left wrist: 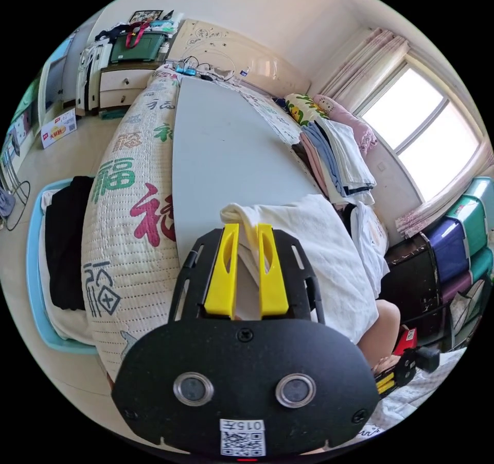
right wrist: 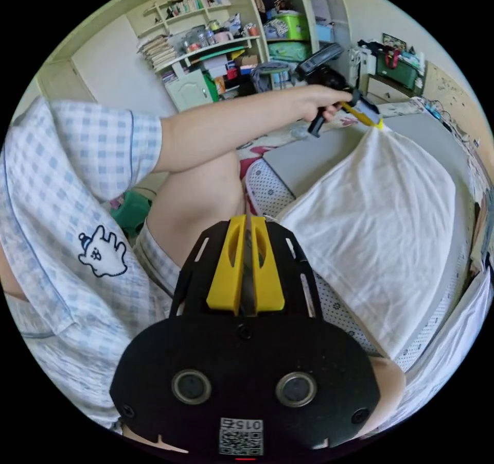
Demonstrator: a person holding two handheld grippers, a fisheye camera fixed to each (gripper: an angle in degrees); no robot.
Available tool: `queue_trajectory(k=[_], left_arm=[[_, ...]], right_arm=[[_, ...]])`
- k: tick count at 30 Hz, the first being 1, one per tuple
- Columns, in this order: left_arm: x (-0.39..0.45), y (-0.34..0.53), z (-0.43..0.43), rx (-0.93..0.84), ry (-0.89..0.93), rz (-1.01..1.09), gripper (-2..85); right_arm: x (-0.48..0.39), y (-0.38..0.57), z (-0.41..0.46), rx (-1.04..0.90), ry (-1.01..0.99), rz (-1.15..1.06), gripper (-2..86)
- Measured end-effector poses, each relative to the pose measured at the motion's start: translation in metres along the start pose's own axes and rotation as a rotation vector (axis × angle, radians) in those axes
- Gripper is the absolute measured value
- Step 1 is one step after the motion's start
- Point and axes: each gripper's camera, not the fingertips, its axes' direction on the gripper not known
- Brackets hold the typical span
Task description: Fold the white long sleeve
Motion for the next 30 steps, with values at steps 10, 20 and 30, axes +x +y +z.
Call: queue_trajectory(k=[10,20,30], left_arm=[[0.010,0.019,0.008,0.010,-0.006,0.031,1.7],[0.014,0.028,0.004,0.073,-0.036,0.077,0.5],[0.029,0.047,0.023,-0.053,-0.234,0.148,4.3]], right_arm=[[-0.008,0.005,0.035,-0.068,0.188,0.113,6.7],[-0.023,0.014,0.048,-0.046,0.182,0.001,0.8],[-0.026,0.085,0.061,-0.003,0.148,0.116,5.6]])
